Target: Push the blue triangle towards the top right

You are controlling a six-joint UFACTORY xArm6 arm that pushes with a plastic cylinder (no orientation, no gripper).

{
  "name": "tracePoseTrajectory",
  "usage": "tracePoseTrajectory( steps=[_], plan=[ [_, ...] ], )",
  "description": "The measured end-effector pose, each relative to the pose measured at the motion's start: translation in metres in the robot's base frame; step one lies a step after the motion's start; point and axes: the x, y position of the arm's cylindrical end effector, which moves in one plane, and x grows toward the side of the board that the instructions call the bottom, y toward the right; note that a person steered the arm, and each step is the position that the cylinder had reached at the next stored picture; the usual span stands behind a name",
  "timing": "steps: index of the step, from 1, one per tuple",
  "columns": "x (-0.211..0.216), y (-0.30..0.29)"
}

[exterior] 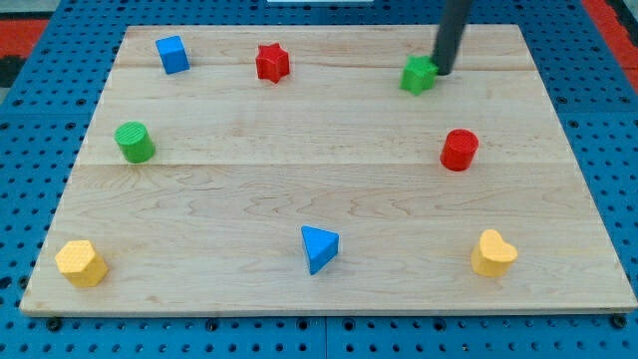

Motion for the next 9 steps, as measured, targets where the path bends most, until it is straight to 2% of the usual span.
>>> tracePoseTrajectory(
  steps=[1,2,3,4,5,6,8,9],
  plan=[
    [0.003,-0.087],
    [0.039,-0.131],
    [0.111,-0.115],
    [0.182,-0.168],
    [0.262,-0.194],
    [0.302,-0.164],
    [0.209,-0.127],
    [0.221,-0.125]
  ],
)
